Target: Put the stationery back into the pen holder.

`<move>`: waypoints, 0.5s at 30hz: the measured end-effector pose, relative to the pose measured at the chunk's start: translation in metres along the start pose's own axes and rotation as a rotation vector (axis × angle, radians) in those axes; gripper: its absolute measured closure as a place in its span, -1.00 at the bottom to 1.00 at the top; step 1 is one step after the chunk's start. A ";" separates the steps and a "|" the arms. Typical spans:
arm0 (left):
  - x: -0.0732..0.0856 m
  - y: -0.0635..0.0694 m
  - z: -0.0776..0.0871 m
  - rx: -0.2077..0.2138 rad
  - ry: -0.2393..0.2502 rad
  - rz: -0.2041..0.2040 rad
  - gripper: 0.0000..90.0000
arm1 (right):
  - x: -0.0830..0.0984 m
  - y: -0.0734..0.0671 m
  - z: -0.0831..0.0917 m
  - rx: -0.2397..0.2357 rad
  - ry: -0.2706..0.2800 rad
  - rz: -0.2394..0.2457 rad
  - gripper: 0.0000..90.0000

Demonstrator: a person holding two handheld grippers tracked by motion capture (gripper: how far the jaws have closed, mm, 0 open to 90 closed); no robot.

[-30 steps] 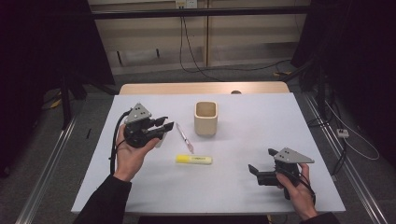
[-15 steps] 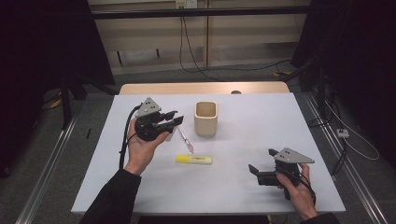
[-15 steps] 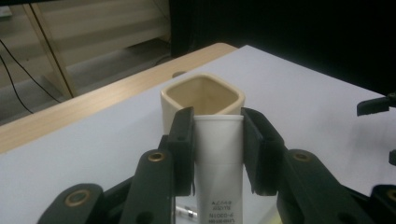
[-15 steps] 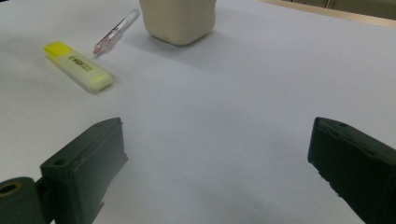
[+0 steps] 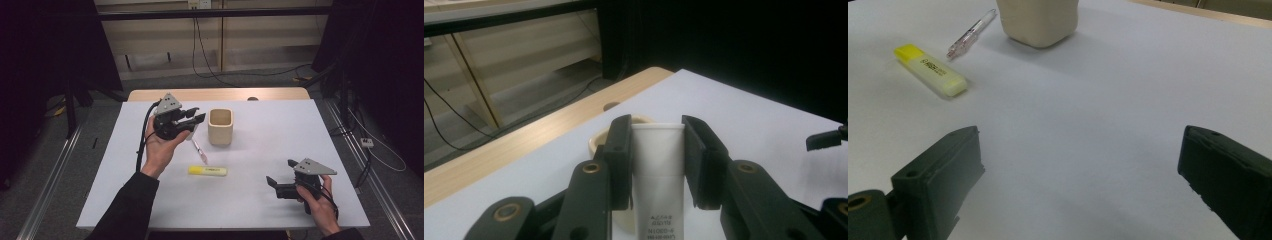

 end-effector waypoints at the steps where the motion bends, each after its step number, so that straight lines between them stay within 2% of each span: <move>1: -0.002 0.000 -0.002 0.004 0.005 0.004 0.49 | 0.000 0.000 0.000 -0.001 -0.001 -0.002 -0.91; 9: -0.015 0.003 -0.017 0.029 0.025 0.024 0.49 | 0.000 0.000 0.001 0.000 0.002 -0.002 -0.92; 15: -0.026 0.000 -0.025 0.000 0.021 0.018 0.49 | 0.000 0.000 0.001 -0.002 0.005 -0.004 -0.92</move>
Point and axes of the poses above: each handheld gripper's, and its own axes: z roughly backward along the jaws, x roughly out of its underside, y roughly to its right, the point moved 3 cm from there along -z, roughly forward along the jaws, and after that the axes turned 11 degrees about -y, right-handed, at the moved point
